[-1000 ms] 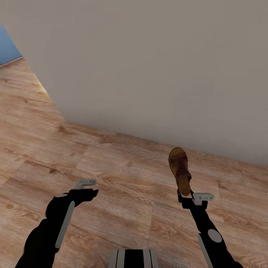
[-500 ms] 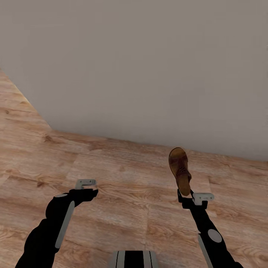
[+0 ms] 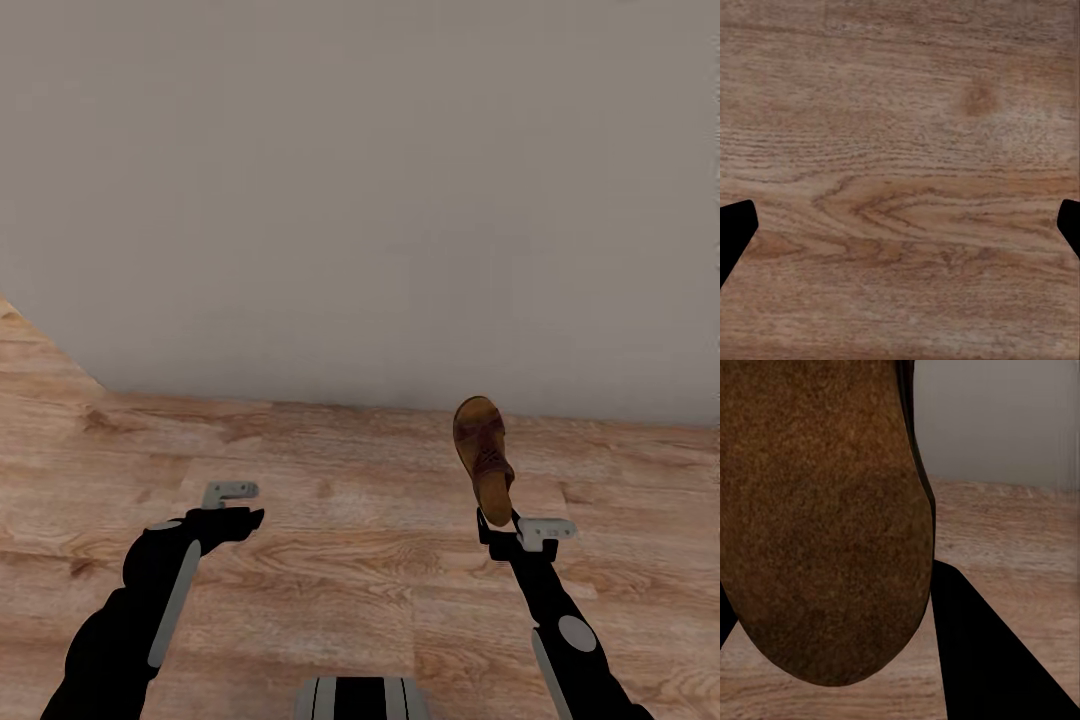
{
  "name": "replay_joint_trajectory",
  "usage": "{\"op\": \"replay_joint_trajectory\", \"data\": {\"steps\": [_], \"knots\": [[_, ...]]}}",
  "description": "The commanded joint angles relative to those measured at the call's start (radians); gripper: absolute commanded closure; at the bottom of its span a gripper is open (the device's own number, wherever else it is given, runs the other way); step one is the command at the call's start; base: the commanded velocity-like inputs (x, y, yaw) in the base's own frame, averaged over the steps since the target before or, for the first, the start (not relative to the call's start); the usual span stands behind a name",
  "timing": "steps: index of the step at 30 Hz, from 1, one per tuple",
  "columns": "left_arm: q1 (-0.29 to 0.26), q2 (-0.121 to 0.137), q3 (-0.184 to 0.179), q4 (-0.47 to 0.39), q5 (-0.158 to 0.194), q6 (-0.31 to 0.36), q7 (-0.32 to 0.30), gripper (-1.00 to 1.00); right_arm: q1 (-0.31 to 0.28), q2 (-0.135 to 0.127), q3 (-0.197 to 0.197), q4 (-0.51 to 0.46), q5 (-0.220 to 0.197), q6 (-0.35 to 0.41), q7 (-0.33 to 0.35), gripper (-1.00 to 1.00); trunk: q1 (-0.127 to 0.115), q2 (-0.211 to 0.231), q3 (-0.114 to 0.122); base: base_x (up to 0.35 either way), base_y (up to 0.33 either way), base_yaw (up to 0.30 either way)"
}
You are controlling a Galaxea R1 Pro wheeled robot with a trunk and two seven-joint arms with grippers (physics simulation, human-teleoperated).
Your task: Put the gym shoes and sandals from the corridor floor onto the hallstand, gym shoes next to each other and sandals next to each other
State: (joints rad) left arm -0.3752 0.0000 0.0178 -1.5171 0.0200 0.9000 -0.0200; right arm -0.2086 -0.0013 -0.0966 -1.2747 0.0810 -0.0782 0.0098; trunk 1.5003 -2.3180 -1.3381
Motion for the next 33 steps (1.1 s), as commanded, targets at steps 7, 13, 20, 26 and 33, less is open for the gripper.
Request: {"op": "replay_joint_trajectory", "data": {"steps": [7,13,20,26,33], "knots": [[0.0,0.0,-0.001,0.0,0.0,0.0,0.0,-1.0,0.0,0.0,0.0,0.0,-0.003,0.0,0.001,1.0,0.0,0.0,0.01,0.165,0.031,-0.222],[0.0,0.0,-0.001,0.0,0.0,0.0,0.0,-1.0,0.0,0.001,0.0,0.0,-0.003,0.0,0.001,1.0,0.0,0.0,0.018,0.017,0.002,-0.222],[0.0,0.0,-0.001,0.0,0.0,0.0,0.0,-1.0,0.0,0.001,0.0,0.0,-0.003,0.0,0.001,1.0,0.0,0.0,0.028,0.001,0.0,-0.222],[0.0,0.0,-0.001,0.0,0.0,0.0,0.0,-1.0,0.0,0.0,0.0,0.0,-0.003,0.0,0.001,1.0,0.0,0.0,0.036,0.0,0.0,-0.222],[0.0,0.0,-0.001,0.0,0.0,0.0,0.0,-1.0,0.0,0.0,0.0,0.0,-0.003,0.0,0.001,1.0,0.0,0.0,0.046,0.0,0.0,-0.222]]}}
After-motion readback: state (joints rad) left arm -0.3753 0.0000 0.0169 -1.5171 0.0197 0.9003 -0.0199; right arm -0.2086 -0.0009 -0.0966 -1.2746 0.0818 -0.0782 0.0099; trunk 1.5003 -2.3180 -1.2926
